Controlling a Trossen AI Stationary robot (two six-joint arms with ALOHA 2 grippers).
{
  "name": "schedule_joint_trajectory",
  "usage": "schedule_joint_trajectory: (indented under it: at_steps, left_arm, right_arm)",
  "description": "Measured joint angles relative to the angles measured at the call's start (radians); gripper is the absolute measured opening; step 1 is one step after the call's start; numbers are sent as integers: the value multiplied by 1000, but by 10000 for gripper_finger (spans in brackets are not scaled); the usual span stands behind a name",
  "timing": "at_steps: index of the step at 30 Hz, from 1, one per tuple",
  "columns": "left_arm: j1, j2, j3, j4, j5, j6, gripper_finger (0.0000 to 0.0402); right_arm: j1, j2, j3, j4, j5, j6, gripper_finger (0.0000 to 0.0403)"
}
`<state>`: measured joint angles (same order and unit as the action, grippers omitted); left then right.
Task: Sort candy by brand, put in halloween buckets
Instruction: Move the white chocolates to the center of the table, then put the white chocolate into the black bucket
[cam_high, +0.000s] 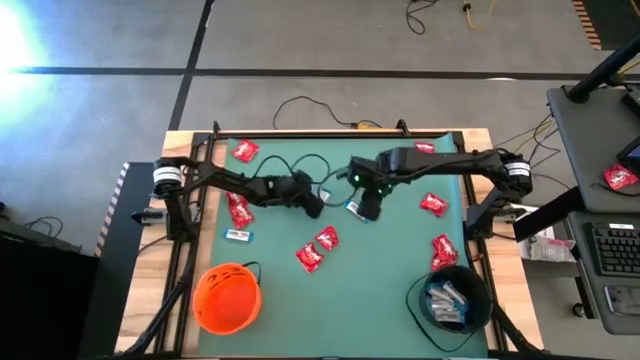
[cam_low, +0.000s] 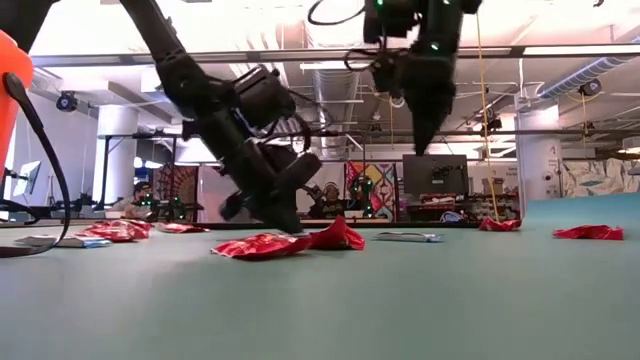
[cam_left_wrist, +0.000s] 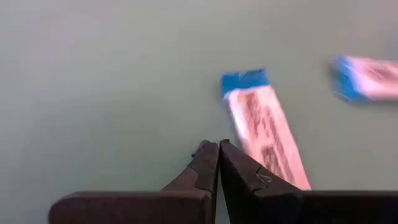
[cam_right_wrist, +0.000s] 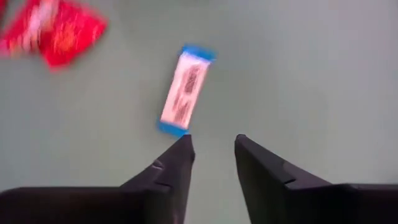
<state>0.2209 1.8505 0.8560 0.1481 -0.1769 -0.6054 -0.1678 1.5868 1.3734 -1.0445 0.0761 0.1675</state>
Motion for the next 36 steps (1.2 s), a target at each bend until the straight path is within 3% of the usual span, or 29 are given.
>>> schedule_joint_trajectory:
  at_steps: [3, 7, 10, 13, 17, 27, 36]
  left_arm:
    - [-4, -3, 26, -52, 8, 34, 0]
    - [-7, -55, 3, -101, -5, 17, 0]
    - [-22, -120, -50, -115, -8, 17, 0]
    - [-31, -193, -117, -122, -8, 17, 0]
    - [-37, -273, -209, -116, -13, 17, 0]
    - [-37, -306, -381, -79, -18, -74, 0]
    - [-37, -323, -387, -156, -28, -32, 0]
  right_arm:
    - [37, -46, -137, 118, -13, -72, 144]
    - [59, -175, -391, 462, -58, -31, 180]
    - [62, -265, -575, 781, -11, 53, 198]
    - [64, -305, -729, 1077, 64, 11, 209]
    - [63, -277, -873, 1304, 125, -34, 218]
    - [62, -12, -988, 1754, 135, 42, 226]
    - [63, 211, -927, 1932, 140, 37, 226]
